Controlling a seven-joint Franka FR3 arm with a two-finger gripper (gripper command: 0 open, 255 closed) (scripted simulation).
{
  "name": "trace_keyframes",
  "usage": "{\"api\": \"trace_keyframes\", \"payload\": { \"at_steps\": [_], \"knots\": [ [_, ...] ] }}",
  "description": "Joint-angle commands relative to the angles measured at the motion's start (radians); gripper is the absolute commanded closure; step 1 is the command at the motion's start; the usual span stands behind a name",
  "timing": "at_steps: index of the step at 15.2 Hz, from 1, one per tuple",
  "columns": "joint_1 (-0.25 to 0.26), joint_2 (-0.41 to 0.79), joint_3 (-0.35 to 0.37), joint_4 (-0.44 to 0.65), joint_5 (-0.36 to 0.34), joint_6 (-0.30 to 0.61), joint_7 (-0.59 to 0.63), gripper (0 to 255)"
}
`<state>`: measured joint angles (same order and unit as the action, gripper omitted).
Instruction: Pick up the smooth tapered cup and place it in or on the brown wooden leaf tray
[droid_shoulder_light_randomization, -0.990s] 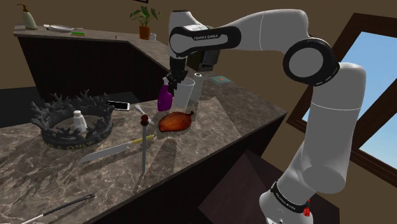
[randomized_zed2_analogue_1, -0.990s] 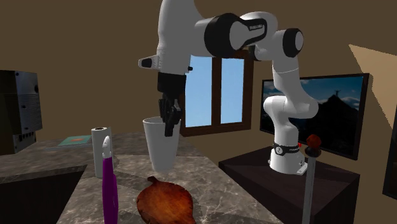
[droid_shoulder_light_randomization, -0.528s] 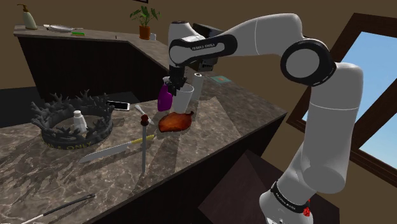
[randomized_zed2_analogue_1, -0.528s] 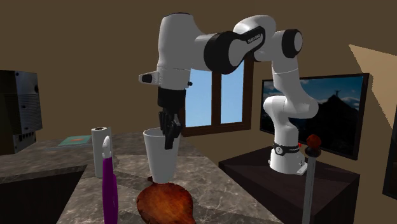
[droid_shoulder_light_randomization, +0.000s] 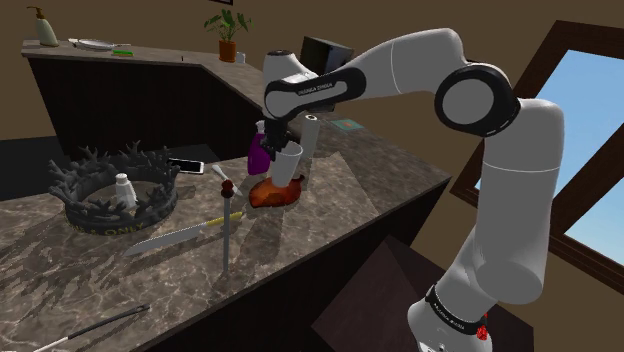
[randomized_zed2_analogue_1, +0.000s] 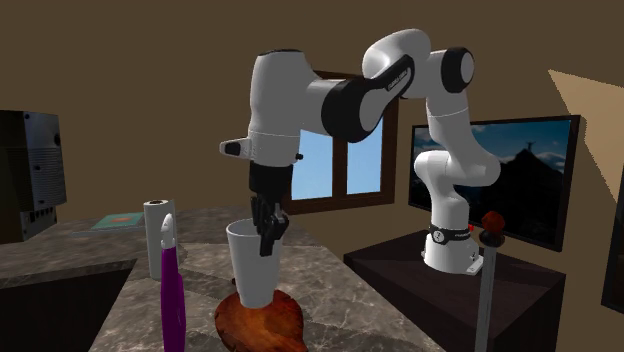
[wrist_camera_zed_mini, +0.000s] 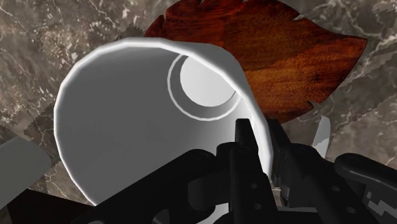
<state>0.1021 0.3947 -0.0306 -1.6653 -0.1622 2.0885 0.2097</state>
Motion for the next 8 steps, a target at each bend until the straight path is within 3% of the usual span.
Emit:
{"api": "trace_keyframes", "payload": {
  "at_steps": [1,8],
  "knots": [
    [-0.001,0.009,-0.001,-0.014,-0.002,0.023,0.003,255],
    [-0.001,0.017,-0.001,-0.023,-0.003,0.04,0.006,255]
  ]
}}
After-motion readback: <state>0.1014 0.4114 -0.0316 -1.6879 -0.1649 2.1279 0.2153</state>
